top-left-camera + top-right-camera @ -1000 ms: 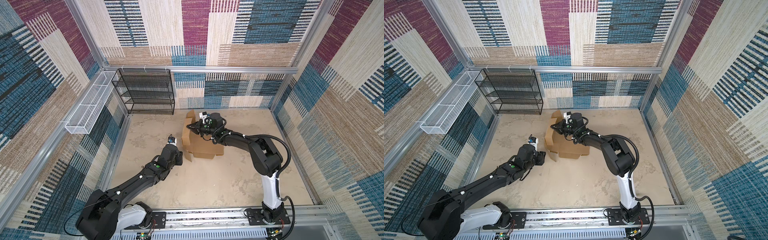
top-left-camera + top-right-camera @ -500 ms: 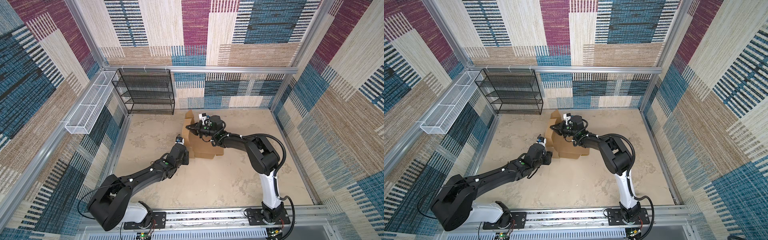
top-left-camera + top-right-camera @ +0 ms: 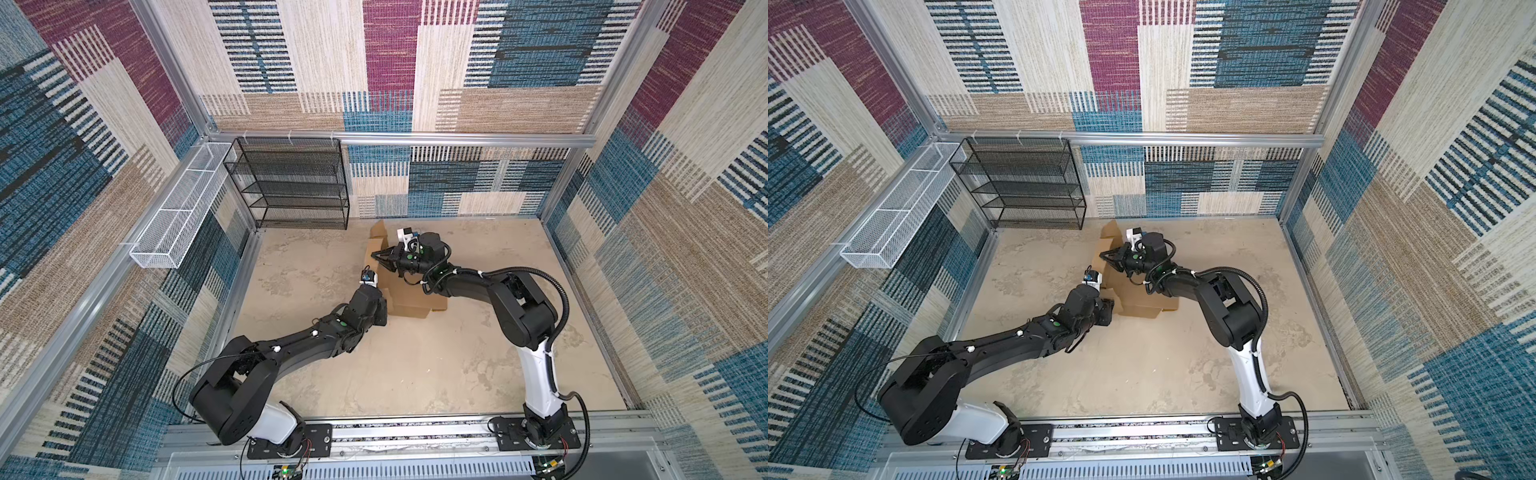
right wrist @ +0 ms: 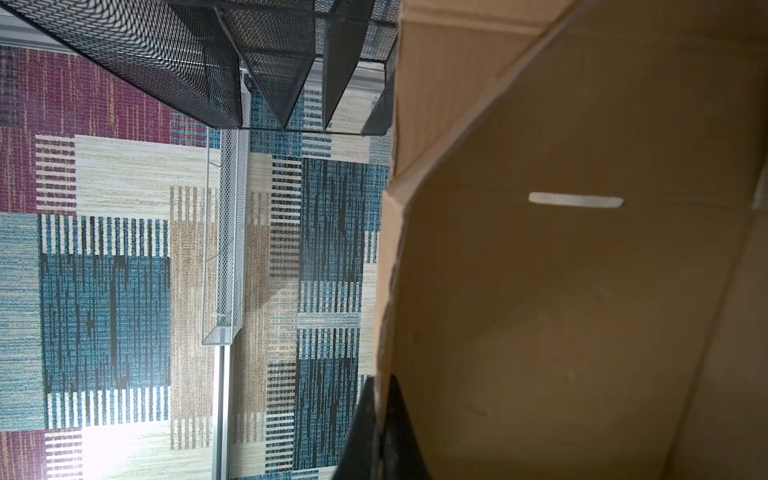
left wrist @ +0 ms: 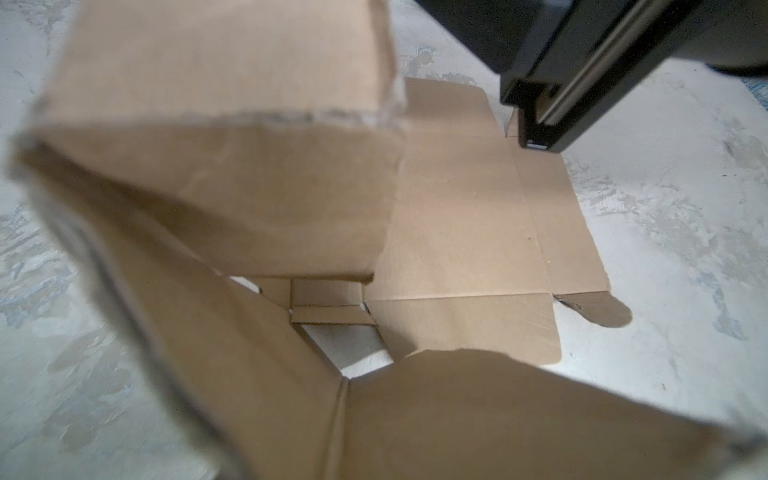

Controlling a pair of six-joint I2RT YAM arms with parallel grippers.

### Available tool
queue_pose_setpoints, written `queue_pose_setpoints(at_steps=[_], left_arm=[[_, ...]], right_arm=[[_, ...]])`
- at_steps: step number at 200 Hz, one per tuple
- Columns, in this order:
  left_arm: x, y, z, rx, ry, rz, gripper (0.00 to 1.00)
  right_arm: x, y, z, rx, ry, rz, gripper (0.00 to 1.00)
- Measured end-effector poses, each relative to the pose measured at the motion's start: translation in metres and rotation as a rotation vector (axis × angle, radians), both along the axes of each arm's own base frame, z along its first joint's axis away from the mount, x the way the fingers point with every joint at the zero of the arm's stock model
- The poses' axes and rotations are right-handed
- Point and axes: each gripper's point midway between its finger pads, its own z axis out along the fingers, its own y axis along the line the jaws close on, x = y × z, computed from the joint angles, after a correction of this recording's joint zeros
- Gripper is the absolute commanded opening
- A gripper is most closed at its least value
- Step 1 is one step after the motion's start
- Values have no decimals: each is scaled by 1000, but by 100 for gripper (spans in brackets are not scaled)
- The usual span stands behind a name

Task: Fold the paper box

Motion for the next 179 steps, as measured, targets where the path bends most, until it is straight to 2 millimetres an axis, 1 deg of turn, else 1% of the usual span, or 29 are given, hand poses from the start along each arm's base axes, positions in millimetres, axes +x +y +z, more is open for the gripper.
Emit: queue_pose_setpoints(at_steps=[13,65,130,179], left_arm=[[1,-2,-1,1,-8,10,49],[2,-13,-2,-1,-18,28,49],[9,-15,-2,7,-39,104,51],[14,-10,-7,24,-50,186,54]], right_arm=[[-1,0,-3,3,1,4,3],[-6,2,-4,23,-17,32,3],[-9,1,-1,24,-19,39,3],[-15,-4,3,22,-17,31,3]])
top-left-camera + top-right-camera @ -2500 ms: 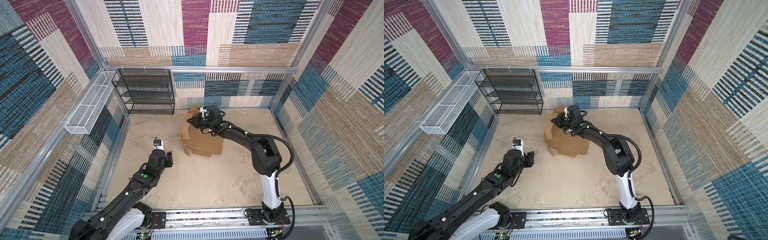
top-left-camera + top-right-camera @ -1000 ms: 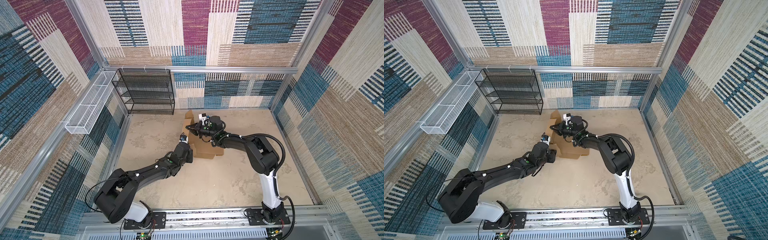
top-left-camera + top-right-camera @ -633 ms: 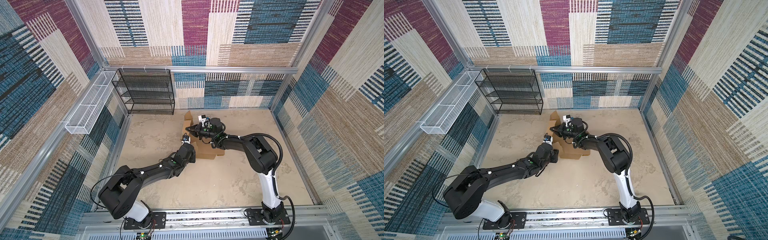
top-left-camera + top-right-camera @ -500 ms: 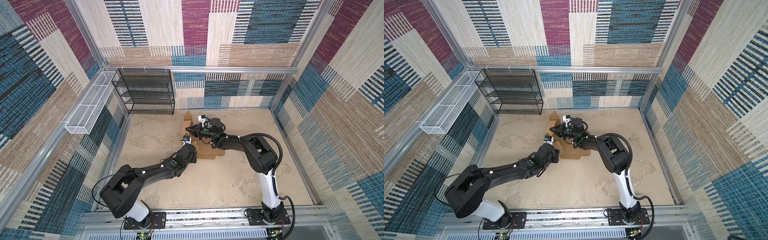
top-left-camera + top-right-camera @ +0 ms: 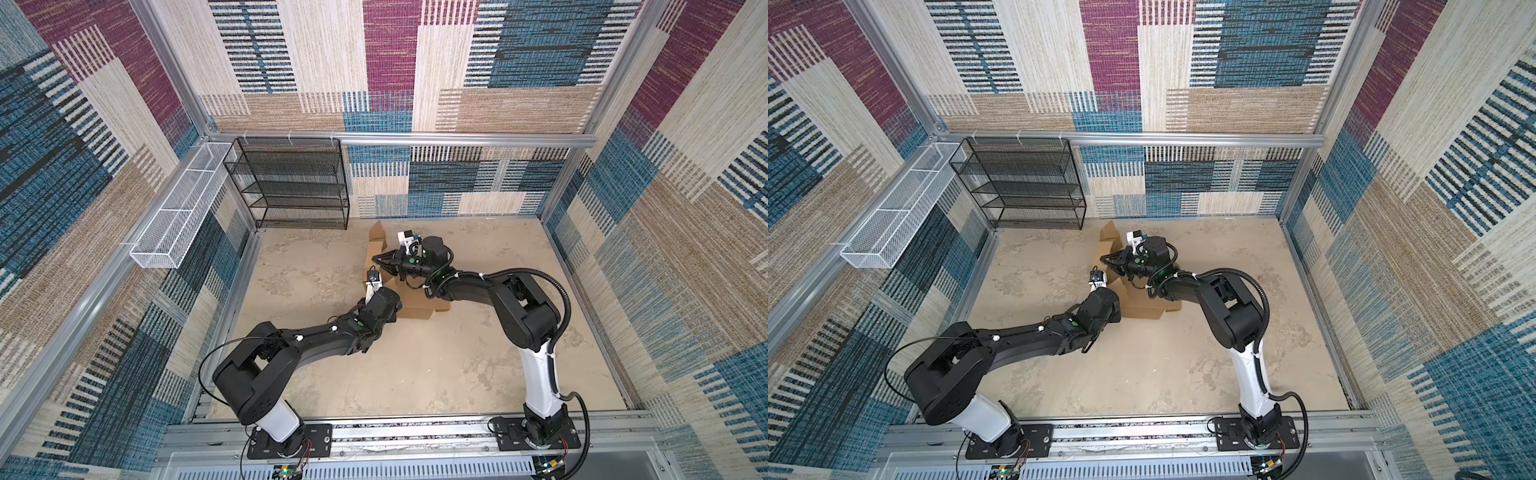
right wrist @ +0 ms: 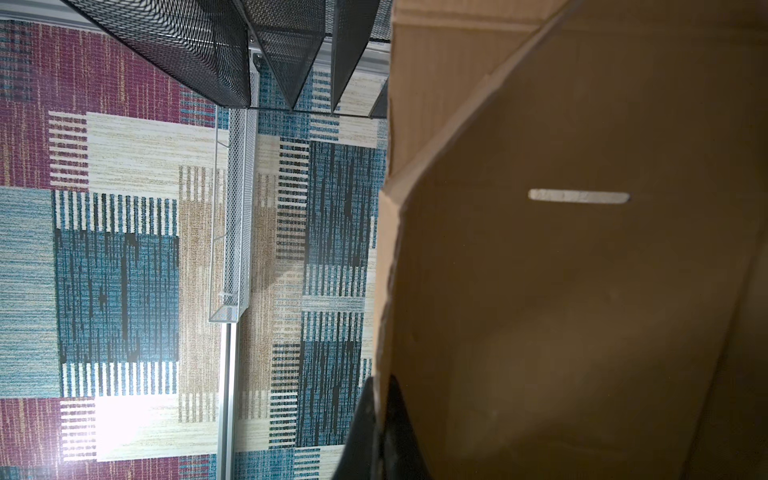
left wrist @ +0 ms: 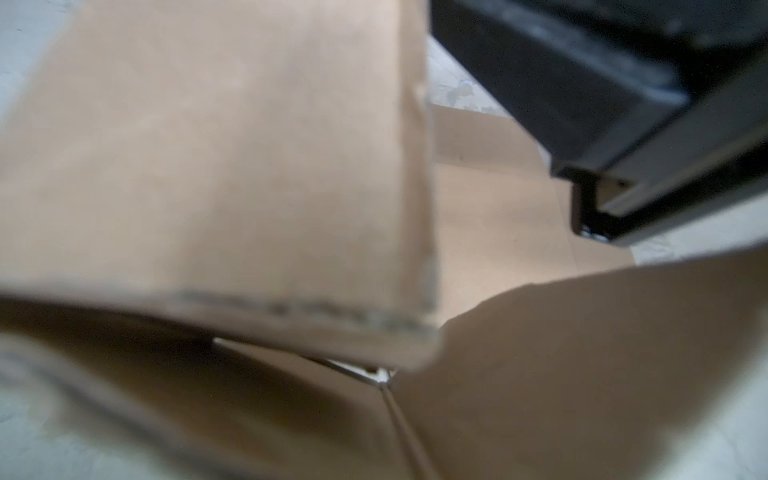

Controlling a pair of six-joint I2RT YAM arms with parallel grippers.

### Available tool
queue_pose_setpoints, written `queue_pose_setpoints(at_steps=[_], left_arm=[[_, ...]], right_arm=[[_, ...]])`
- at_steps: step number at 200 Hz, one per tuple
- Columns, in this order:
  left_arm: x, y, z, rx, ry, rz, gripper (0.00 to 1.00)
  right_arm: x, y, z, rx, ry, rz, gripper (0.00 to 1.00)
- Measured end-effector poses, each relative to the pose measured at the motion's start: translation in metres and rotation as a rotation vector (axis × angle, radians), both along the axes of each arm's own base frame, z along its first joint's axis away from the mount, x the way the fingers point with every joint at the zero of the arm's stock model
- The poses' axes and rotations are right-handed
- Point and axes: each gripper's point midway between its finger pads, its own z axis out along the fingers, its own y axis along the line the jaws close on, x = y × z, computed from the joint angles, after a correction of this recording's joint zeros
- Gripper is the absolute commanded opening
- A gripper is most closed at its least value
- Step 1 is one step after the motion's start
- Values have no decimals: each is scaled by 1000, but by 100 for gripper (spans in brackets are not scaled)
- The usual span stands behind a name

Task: Fold the paper box

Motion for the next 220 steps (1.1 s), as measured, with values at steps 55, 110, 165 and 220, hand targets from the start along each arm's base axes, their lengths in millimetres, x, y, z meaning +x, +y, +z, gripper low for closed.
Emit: queue_pose_setpoints(at_steps=[55,110,165,220], left_arm=[[5,3,1,27,-32,65,56],[8,2,1,44,-55,89,56],[6,7,4,60,-73,112,56],[3,17,5,75,-91,134,55]], right_arm=[[-4,-6,1,-4,0,-31,2],[-11,-21,4,7,1,-122,2],[-20,-27,8,28,22,-208,1],[-18,-18,12,35,52,-224,1]])
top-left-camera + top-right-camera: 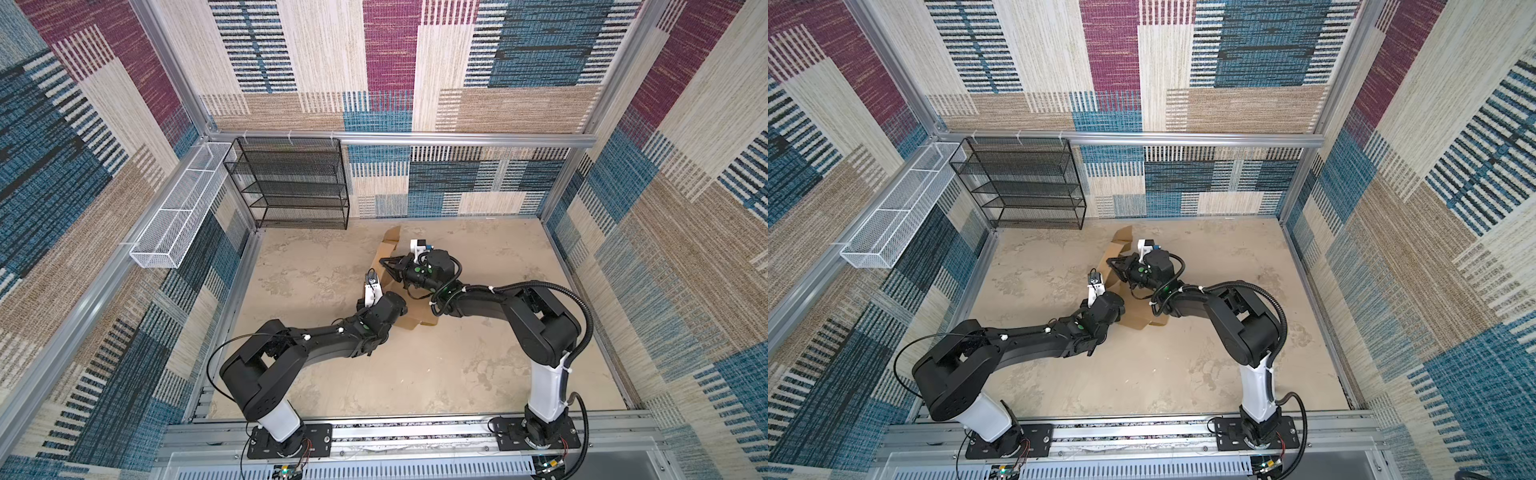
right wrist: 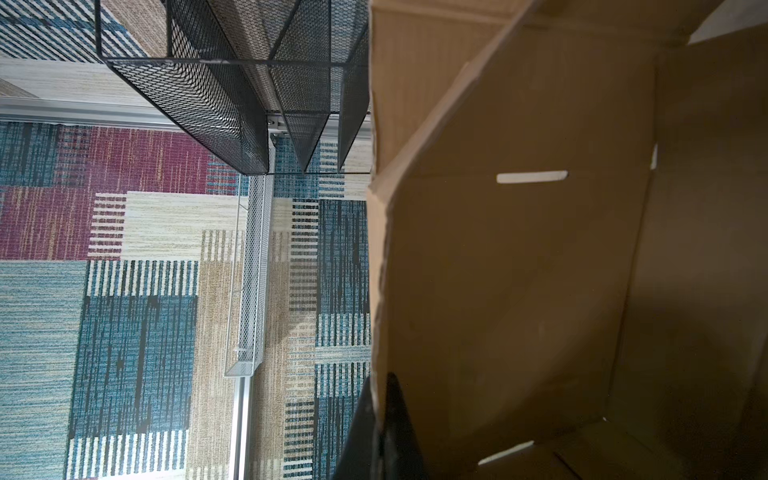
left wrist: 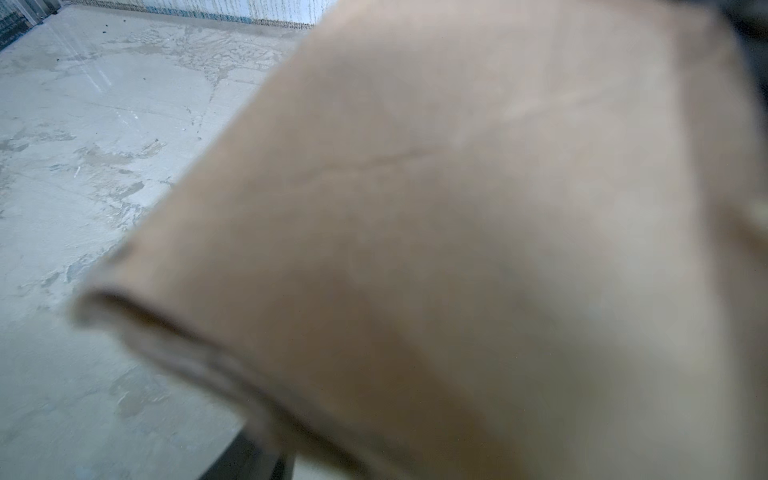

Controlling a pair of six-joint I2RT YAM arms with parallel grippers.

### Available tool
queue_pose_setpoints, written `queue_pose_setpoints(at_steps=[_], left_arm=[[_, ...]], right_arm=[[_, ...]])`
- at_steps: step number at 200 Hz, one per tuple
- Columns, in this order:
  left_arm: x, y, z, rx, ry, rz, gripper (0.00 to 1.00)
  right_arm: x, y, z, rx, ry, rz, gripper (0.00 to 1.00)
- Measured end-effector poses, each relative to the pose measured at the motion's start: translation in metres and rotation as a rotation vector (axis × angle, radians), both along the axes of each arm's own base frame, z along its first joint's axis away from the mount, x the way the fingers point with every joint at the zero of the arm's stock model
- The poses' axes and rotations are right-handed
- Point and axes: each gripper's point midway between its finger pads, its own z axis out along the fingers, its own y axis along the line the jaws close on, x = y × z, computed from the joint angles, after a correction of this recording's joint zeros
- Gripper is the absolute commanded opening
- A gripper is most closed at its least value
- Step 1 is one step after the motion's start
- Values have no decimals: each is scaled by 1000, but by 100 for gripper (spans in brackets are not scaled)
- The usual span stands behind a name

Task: Fold the paper box

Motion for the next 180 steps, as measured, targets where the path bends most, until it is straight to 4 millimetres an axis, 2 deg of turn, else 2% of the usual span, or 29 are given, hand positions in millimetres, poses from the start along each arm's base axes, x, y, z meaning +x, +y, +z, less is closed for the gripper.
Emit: queue_pose_setpoints(at_steps=[68,124,180], left_arm=[[5,6,1,52,-9,40,36],[8,9,0,96,-6,68,14],[7,15,1,126,-4,87,6]], right_arm=[[4,9,0,-7,13,-10,1],[9,9,5,-3,2,-29,2],[10,9,6,-3,1,-37,12]])
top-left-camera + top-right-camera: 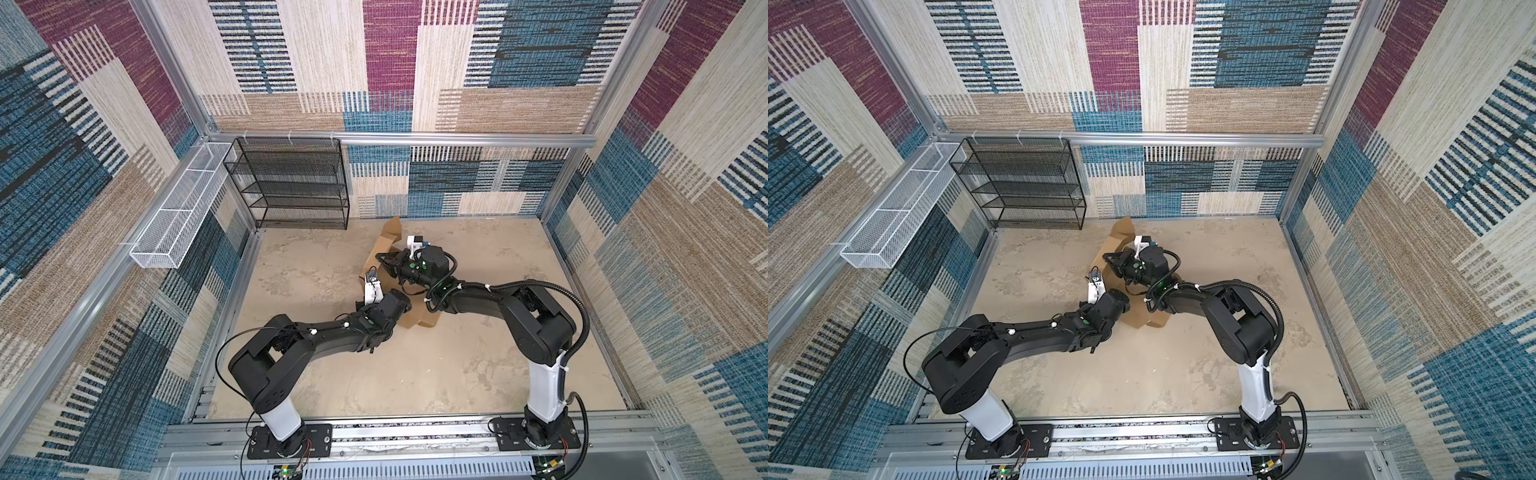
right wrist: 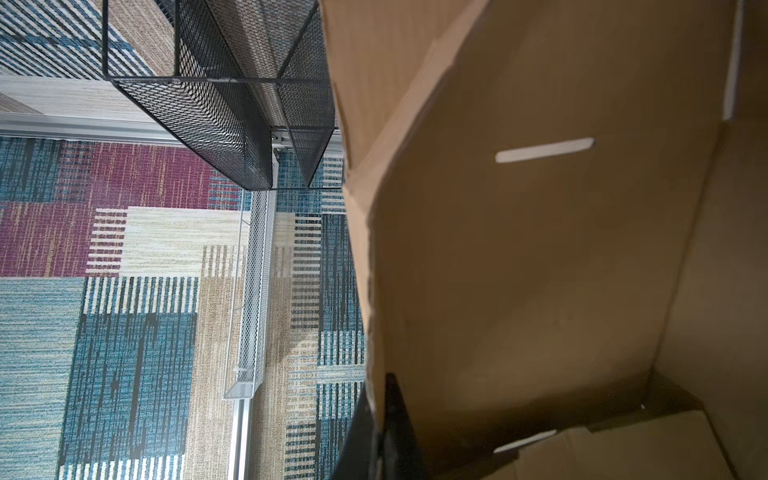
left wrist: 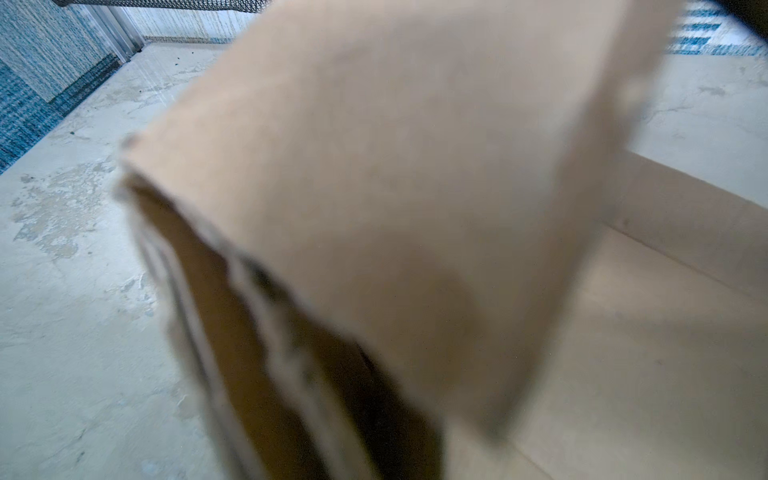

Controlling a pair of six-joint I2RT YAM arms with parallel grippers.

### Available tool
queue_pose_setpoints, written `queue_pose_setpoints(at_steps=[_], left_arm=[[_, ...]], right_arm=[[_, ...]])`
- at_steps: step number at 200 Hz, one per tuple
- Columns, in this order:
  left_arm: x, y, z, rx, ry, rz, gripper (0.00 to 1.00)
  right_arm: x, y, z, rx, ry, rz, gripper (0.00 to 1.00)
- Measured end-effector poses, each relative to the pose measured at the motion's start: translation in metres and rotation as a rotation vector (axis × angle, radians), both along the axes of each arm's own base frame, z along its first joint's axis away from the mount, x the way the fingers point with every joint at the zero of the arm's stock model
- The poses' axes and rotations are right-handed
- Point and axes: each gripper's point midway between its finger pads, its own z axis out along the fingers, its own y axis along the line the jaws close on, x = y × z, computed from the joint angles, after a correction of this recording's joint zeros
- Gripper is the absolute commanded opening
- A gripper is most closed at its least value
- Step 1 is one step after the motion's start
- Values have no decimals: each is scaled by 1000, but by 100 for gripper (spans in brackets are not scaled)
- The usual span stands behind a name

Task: Fold the paper box

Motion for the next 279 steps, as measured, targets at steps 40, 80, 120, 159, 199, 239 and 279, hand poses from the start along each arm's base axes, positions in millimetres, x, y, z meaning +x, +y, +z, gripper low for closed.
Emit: queue_pose_setpoints(at_steps=[40,80,120,159,199,239,279], left_arm=[[1,1,6,-2,-15,6,3],[0,4,8,4,-23,12,0],[-3,7,5,15,-22,5,0],[-6,14,2,32,-21,0,0],[-7,24,-2,19,-19,-16,0],[-1,27,-10,-31,-14,-91,0],[1,13,-1,-56,-27,-236,0]], right_arm=[[-9,3,-7,-23,41,33,32],[-20,0,5,-31,37,40,47],[-36,-9,20,-55,30,35,58],[-57,-28,29,-110,29,20,63],[-79,-49,32,-202,13,20,64],[-96,-77,40,-338,-66,-11,60],[-71,-92,85,-465,-244,-61,36]])
